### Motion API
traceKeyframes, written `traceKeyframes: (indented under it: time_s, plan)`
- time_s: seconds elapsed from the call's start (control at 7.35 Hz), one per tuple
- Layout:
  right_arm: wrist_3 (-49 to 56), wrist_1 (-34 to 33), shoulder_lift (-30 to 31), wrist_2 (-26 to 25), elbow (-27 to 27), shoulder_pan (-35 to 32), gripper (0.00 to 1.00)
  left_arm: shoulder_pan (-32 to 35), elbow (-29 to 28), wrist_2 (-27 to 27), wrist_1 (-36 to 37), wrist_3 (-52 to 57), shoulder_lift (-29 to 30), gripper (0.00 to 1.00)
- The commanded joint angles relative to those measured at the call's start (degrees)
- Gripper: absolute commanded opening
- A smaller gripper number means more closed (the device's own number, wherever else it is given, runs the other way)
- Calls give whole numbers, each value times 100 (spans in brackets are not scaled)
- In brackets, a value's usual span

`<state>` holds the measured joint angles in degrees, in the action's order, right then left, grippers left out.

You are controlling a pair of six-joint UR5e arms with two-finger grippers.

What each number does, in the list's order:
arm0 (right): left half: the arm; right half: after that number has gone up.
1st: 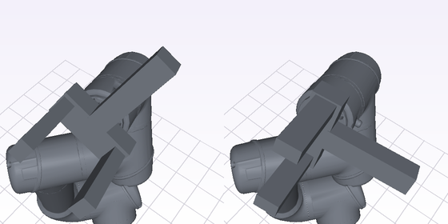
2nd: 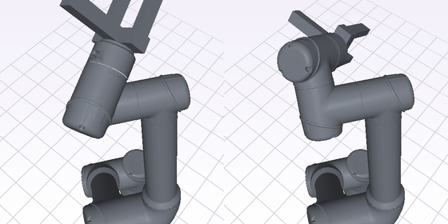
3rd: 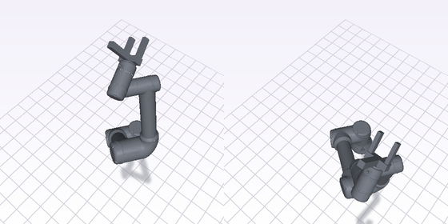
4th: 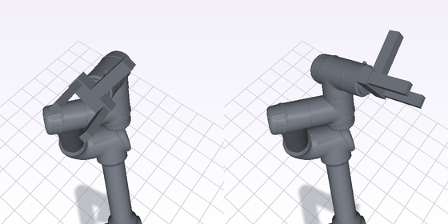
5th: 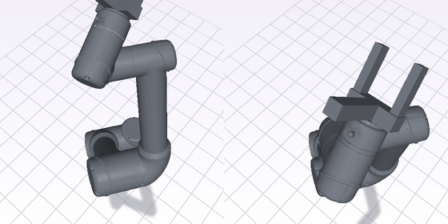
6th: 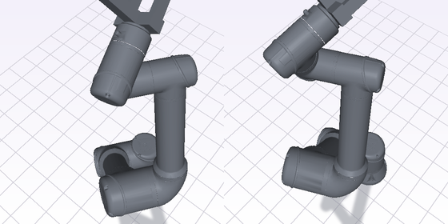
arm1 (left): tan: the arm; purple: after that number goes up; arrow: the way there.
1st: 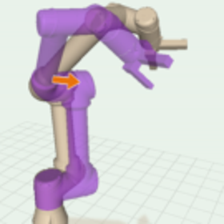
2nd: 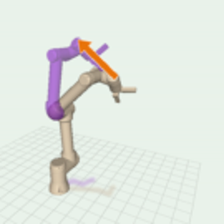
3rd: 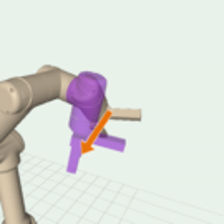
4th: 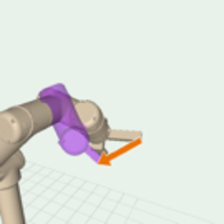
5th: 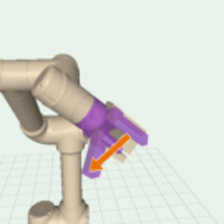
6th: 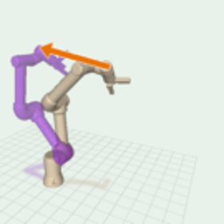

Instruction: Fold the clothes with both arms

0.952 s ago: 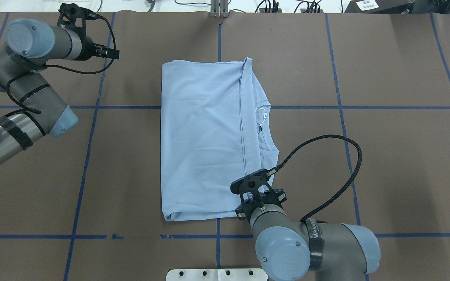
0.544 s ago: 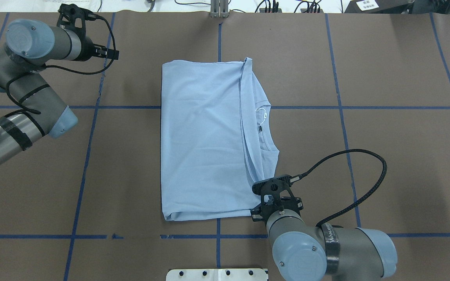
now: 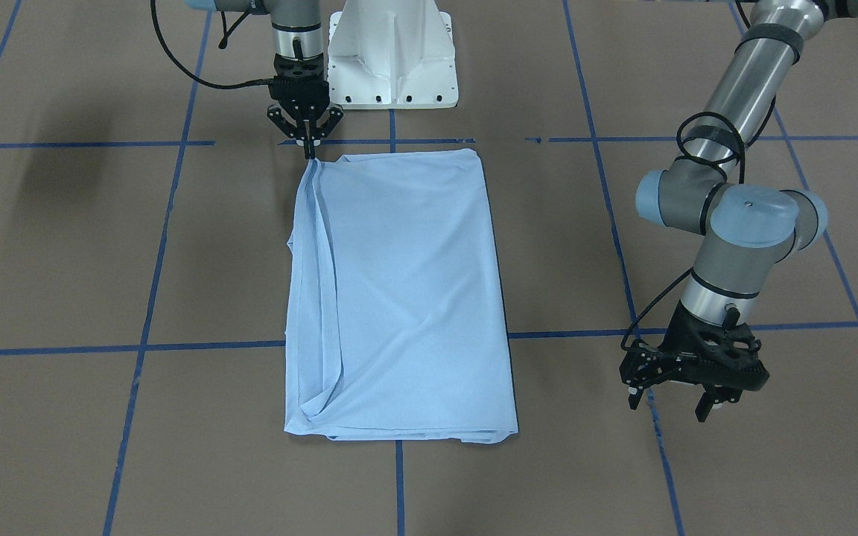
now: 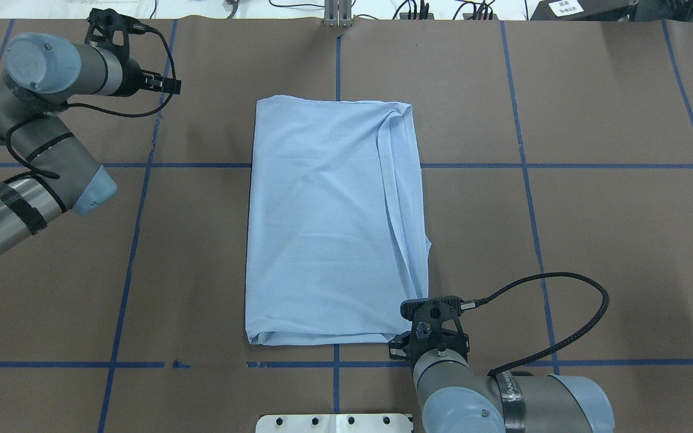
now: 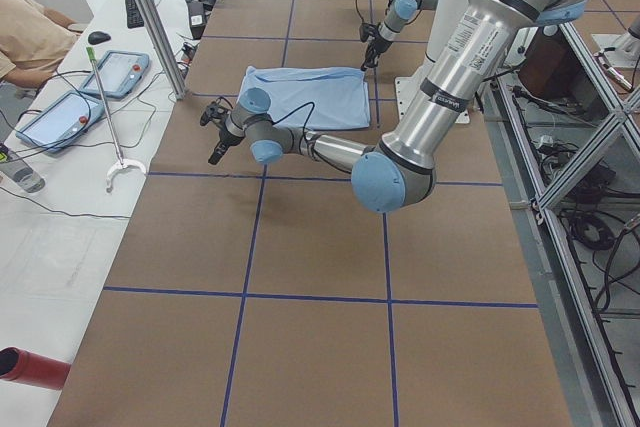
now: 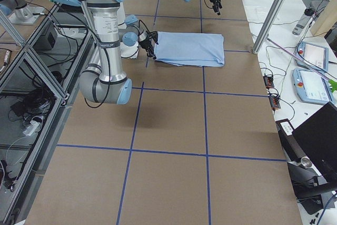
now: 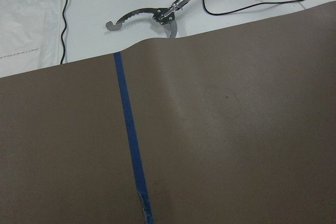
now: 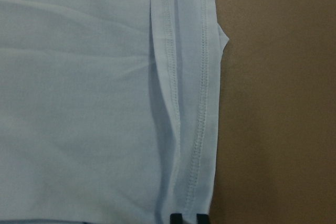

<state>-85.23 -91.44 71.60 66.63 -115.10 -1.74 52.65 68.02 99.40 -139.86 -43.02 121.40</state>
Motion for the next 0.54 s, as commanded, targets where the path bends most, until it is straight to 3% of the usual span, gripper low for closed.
traceKeyframes:
  time_s: [0.0, 0.41]
  plan:
    - [76, 56, -66, 60, -30, -89, 100, 0, 10, 0, -33, 4, -20, 100]
    - [1302, 56, -278, 498, 188, -799, 100, -18, 19, 0, -24, 4, -20, 100]
